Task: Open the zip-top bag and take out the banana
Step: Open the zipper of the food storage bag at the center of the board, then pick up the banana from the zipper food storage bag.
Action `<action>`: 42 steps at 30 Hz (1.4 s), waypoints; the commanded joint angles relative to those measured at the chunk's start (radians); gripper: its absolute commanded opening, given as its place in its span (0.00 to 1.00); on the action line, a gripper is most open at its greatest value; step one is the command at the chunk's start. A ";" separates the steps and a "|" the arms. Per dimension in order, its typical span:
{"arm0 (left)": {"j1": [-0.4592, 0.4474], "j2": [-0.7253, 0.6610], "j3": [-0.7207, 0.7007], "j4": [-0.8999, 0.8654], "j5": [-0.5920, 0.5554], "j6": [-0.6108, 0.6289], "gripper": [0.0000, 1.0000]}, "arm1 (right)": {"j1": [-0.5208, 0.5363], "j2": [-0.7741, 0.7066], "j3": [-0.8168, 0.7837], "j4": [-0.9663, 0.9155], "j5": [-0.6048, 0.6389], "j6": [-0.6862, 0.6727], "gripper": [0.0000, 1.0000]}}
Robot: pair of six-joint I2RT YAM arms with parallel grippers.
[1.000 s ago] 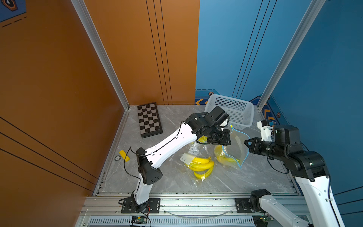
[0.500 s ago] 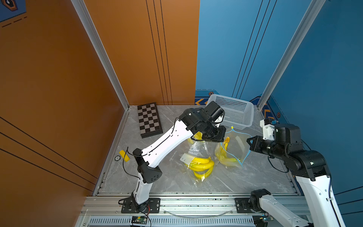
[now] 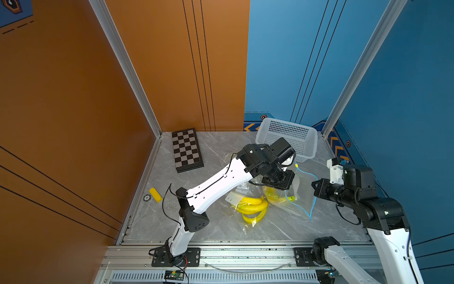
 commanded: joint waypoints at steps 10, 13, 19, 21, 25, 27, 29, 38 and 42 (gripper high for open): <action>0.011 -0.017 0.048 -0.022 0.006 -0.014 0.05 | 0.016 0.073 0.348 -0.149 -0.225 0.084 0.21; 0.011 -0.020 0.045 -0.022 0.004 -0.013 0.05 | 0.070 0.066 0.290 -0.039 -0.354 0.251 0.11; 0.011 -0.026 0.046 -0.022 -0.005 -0.016 0.05 | 0.356 -0.012 0.078 0.154 -0.207 0.436 0.07; 0.010 -0.030 0.045 -0.022 -0.004 -0.019 0.05 | 0.448 -0.010 0.047 0.146 -0.114 0.442 0.07; 0.008 -0.031 0.053 -0.022 -0.002 -0.025 0.05 | 0.532 0.016 0.008 0.083 0.067 0.415 0.06; 0.005 -0.029 0.058 -0.022 0.005 -0.029 0.05 | 0.537 0.042 0.009 0.011 0.173 0.382 0.06; 0.000 -0.027 0.060 -0.022 0.008 -0.029 0.05 | 0.537 0.057 0.007 -0.029 0.248 0.358 0.06; 0.011 -0.016 0.076 -0.020 0.033 -0.054 0.05 | 0.640 0.001 -0.140 0.109 0.309 0.168 0.10; 0.027 -0.002 0.097 -0.020 0.055 -0.064 0.05 | 0.715 -0.076 -0.198 0.159 0.327 -0.002 0.10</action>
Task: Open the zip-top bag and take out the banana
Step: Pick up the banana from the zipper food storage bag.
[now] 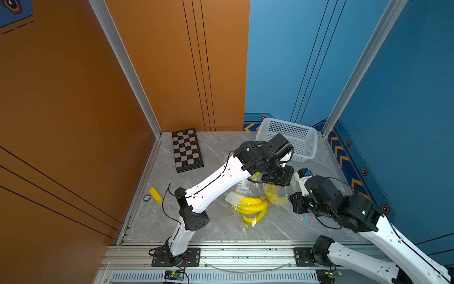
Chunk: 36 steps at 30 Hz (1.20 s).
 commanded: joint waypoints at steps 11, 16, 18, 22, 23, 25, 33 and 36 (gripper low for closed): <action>0.019 0.001 0.054 -0.014 0.042 -0.025 0.05 | -0.102 0.033 -0.072 0.007 -0.160 -0.181 0.08; 0.019 -0.010 0.042 -0.013 0.034 -0.025 0.05 | -0.211 0.001 -0.120 -0.019 -0.246 -0.116 0.07; 0.016 -0.008 0.042 -0.015 0.034 -0.025 0.05 | -0.255 0.003 -0.145 -0.052 -0.292 -0.113 0.07; -0.001 0.008 0.064 -0.012 0.045 -0.020 0.05 | -0.288 0.042 -0.151 -0.086 -0.308 -0.110 0.13; -0.007 0.018 0.073 -0.012 0.055 -0.020 0.05 | -0.290 0.048 -0.141 -0.086 -0.298 -0.106 0.14; -0.024 0.047 0.105 -0.012 0.074 -0.011 0.05 | -0.293 0.064 -0.113 -0.086 -0.288 -0.099 0.15; -0.033 0.094 0.158 -0.012 0.054 -0.028 0.05 | -0.180 0.143 -0.053 -0.076 -0.281 -0.147 0.19; -0.008 0.063 0.123 -0.012 0.037 -0.019 0.05 | -0.134 0.148 -0.066 -0.071 -0.259 -0.146 0.20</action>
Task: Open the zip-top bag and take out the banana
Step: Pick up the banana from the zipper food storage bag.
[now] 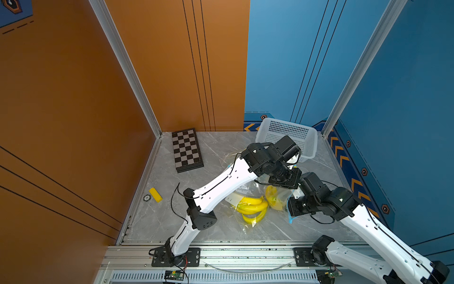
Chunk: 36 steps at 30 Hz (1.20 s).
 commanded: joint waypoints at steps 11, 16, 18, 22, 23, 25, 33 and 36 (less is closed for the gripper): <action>0.017 -0.019 0.062 0.011 0.024 0.002 0.05 | -0.199 -0.030 -0.013 0.025 -0.029 0.055 0.28; 0.017 -0.053 -0.012 0.009 0.010 0.027 0.06 | -0.248 0.007 -0.033 0.017 -0.126 0.041 0.41; 0.018 -0.074 -0.054 0.010 0.003 0.035 0.06 | -0.248 0.020 -0.030 0.010 -0.113 0.037 0.45; 0.017 -0.103 -0.104 0.009 0.006 0.040 0.06 | -0.247 0.041 -0.008 0.015 -0.114 0.075 0.48; 0.015 -0.109 -0.113 0.009 0.004 0.042 0.06 | -0.247 0.048 -0.010 0.023 -0.118 0.097 0.48; 0.010 -0.119 -0.127 0.009 -0.003 0.042 0.06 | -0.241 0.056 -0.030 0.051 -0.127 0.159 0.49; -0.018 -0.158 -0.158 0.009 -0.033 0.034 0.06 | -0.231 -0.098 -0.170 0.251 -0.107 0.581 0.52; -0.029 -0.170 -0.171 0.009 -0.045 0.034 0.06 | -0.211 -0.149 -0.196 0.251 -0.048 0.713 0.54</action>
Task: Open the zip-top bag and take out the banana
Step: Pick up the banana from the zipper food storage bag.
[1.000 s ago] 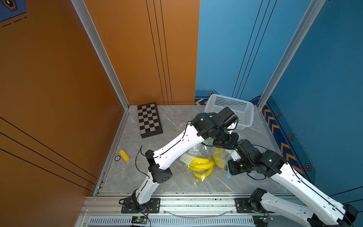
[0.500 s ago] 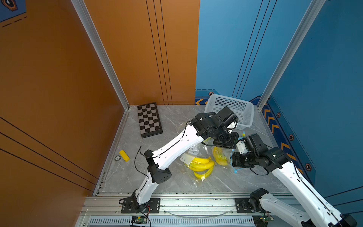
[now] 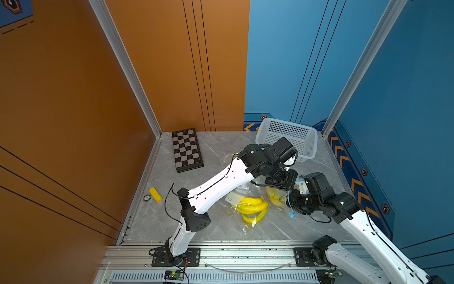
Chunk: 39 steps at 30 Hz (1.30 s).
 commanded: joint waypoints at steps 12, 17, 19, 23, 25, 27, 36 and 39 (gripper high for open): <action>-0.034 -0.108 -0.036 -0.040 -0.038 -0.004 0.06 | 0.042 -0.092 -0.072 0.027 0.187 0.518 0.62; -0.045 -0.150 -0.097 -0.039 -0.061 -0.010 0.06 | 0.032 -0.039 -0.065 -0.006 0.207 0.471 0.63; -0.045 -0.175 -0.125 -0.039 -0.081 -0.010 0.06 | 0.003 0.004 -0.037 -0.014 0.201 0.419 0.63; -0.024 -0.209 -0.146 -0.039 -0.110 -0.010 0.06 | -0.048 0.131 0.093 -0.034 0.187 0.280 0.63; -0.010 -0.221 -0.138 -0.033 -0.125 -0.010 0.06 | -0.062 0.215 0.201 -0.072 0.209 0.192 0.63; -0.003 -0.233 -0.144 -0.012 -0.134 -0.016 0.06 | -0.080 0.292 0.309 -0.120 0.238 0.107 0.63; 0.016 -0.353 -0.487 0.186 -0.136 -0.082 0.07 | -0.104 0.469 0.529 -0.372 0.310 -0.250 0.64; 0.035 -0.434 -0.728 0.387 -0.078 -0.180 0.07 | -0.096 0.393 0.393 -0.359 0.341 -0.238 0.65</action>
